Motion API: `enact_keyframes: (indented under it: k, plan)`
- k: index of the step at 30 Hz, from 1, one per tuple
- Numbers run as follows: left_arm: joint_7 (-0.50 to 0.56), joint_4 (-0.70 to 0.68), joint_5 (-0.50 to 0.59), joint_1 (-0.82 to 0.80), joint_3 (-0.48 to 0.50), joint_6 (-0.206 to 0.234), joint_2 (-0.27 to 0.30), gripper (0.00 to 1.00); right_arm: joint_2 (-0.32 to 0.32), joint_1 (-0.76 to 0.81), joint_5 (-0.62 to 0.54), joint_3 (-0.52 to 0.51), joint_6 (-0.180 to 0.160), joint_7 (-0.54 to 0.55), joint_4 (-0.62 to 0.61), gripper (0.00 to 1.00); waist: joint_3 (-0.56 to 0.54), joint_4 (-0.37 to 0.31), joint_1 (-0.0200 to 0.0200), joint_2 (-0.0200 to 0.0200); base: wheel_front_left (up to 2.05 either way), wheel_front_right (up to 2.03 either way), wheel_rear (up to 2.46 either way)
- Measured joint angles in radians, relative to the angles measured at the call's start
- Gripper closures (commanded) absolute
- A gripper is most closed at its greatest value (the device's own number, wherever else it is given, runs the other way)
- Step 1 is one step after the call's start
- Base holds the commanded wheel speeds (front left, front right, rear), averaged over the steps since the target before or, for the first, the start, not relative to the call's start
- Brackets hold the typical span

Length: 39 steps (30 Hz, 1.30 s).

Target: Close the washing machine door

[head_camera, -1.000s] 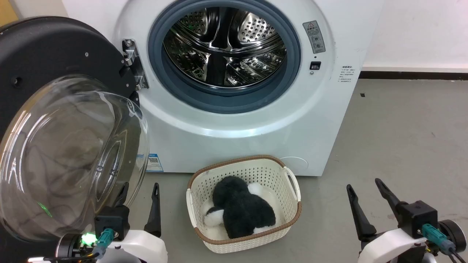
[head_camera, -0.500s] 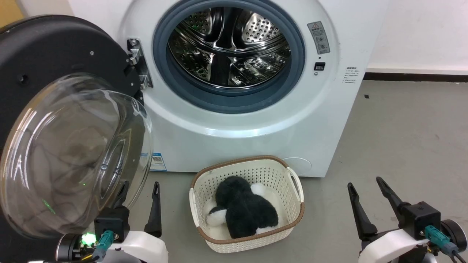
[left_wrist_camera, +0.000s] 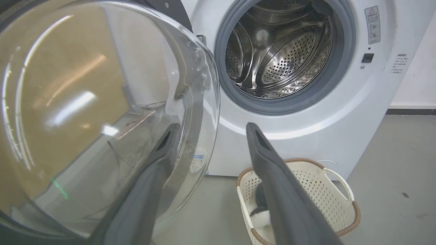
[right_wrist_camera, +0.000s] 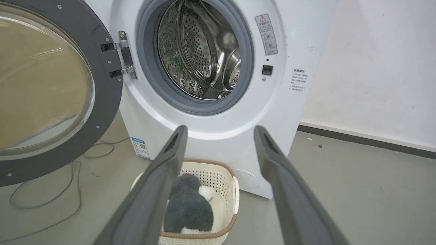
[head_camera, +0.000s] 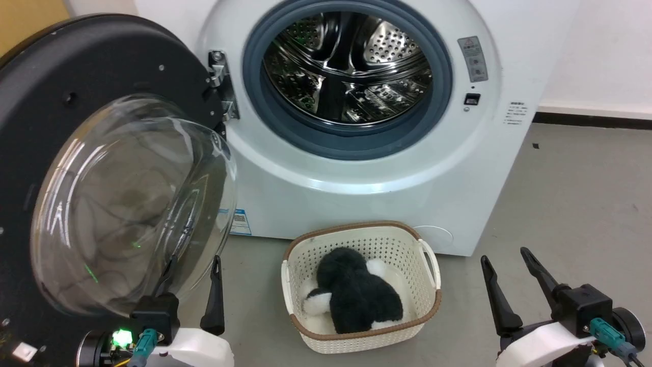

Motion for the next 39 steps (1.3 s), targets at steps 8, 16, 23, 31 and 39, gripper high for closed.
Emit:
enact_keyframes:
  k: [8,16,23,31,39]
  plan:
    - [-0.018,-0.004,0.0,0.008,0.0,0.004,0.0,0.0,0.0,0.0,0.01,0.011,0.0,-0.018,0.005,0.0,-0.006,0.045,0.0,0.0,0.0,0.0,0.0]
    - [-0.036,-0.009,-0.001,0.011,-0.001,0.009,0.001,0.0,0.0,0.001,0.026,0.021,0.0,-0.034,0.01,0.0,-0.01,0.1,-0.0001,0.0,0.0,0.0,0.0]
    - [-0.051,-0.014,-0.005,0.026,-0.001,0.013,0.002,0.0,0.0,0.001,0.035,0.031,0.0,-0.048,0.018,0.0,-0.013,0.149,-0.0001,0.0,0.0,0.0,0.0]
    - [-0.066,-0.033,-0.008,0.033,0.004,0.028,0.003,0.0,-0.006,-0.001,0.054,0.059,0.0,-0.066,0.037,0.0,-0.004,0.19,0.0,0.0,0.0,0.0,0.0]
    - [-0.083,-0.053,-0.009,0.051,0.008,0.044,0.002,0.0,-0.015,-0.018,0.067,0.089,0.0,-0.079,0.057,0.0,0.003,0.228,0.0,0.0,0.0,0.0,0.0]
